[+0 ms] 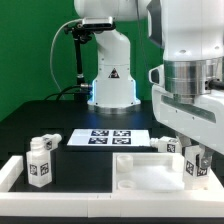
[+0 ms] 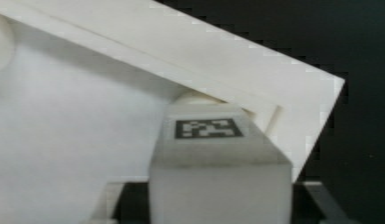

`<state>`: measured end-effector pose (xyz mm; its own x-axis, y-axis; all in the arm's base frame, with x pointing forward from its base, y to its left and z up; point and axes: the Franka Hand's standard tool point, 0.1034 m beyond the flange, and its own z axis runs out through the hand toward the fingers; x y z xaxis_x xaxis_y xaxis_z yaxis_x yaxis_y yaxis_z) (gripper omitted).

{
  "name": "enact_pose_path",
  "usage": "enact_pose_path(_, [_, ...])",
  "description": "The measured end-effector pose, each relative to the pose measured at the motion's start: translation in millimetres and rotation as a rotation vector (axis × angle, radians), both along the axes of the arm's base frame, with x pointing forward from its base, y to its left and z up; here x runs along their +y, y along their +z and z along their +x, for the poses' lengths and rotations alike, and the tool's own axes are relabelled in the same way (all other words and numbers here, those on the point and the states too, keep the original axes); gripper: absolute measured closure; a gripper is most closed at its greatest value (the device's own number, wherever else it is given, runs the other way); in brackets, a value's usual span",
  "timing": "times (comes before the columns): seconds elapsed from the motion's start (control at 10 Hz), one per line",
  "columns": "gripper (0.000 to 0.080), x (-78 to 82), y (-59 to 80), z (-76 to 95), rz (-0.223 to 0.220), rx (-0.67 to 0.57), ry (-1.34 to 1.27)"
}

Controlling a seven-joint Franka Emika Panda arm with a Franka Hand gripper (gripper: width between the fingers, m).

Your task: Assemble one leg

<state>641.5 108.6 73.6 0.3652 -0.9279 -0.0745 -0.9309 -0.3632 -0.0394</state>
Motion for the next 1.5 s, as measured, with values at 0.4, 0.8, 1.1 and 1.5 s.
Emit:
enact_pose_path(0.4, [0.0178, 7.0, 0.5, -0.8, -0.014, -0.047, 0.595])
enact_pose_path(0.8, [0.0151, 7.7, 0.0, -1.8, -0.021, -0.070, 0.922])
enact_pose_path(1.1, [0.0150, 11.0, 0.3, -3.0, -0.051, -0.091, 1.437])
enact_pose_path(1.5, [0.0430, 7.4, 0.3, -2.0, -0.055, -0.088, 1.376])
